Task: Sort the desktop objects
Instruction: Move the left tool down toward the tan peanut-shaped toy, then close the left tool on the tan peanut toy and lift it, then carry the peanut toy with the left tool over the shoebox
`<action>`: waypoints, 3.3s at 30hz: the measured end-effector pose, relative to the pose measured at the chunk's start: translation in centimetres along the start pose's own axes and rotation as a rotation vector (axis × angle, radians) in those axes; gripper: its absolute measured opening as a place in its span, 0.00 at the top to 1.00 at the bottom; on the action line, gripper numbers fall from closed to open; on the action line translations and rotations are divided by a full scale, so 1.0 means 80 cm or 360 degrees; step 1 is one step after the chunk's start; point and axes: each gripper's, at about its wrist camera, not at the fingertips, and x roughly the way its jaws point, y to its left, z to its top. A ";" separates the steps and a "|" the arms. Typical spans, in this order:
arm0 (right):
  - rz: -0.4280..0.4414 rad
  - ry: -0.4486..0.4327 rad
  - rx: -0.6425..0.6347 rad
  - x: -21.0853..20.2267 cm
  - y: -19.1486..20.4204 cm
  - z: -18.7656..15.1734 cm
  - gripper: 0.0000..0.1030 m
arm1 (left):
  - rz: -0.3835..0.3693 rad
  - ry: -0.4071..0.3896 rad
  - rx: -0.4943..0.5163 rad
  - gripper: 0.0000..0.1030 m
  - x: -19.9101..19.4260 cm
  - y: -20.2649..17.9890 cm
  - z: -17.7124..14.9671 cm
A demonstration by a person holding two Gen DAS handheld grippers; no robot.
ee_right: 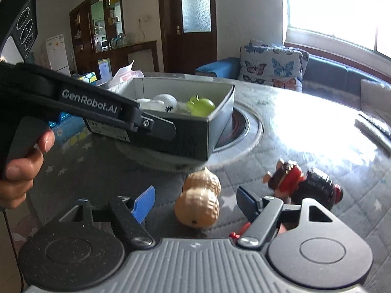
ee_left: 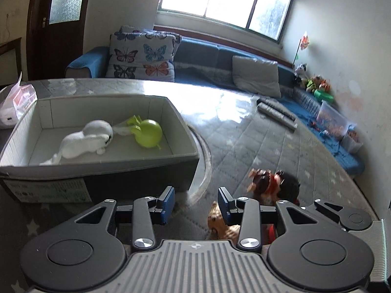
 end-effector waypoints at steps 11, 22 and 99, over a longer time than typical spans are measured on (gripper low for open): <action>0.0019 0.0041 0.0036 0.014 -0.005 -0.006 0.37 | -0.0030 0.0115 -0.0027 0.60 0.021 -0.005 -0.011; 0.0027 0.0066 0.0019 0.022 0.000 -0.007 0.41 | -0.0116 0.0189 -0.0123 0.60 0.034 -0.002 -0.011; 0.0282 0.0182 -0.0174 0.217 0.018 0.164 0.57 | -0.0080 0.0052 -0.0504 0.63 0.110 0.171 0.092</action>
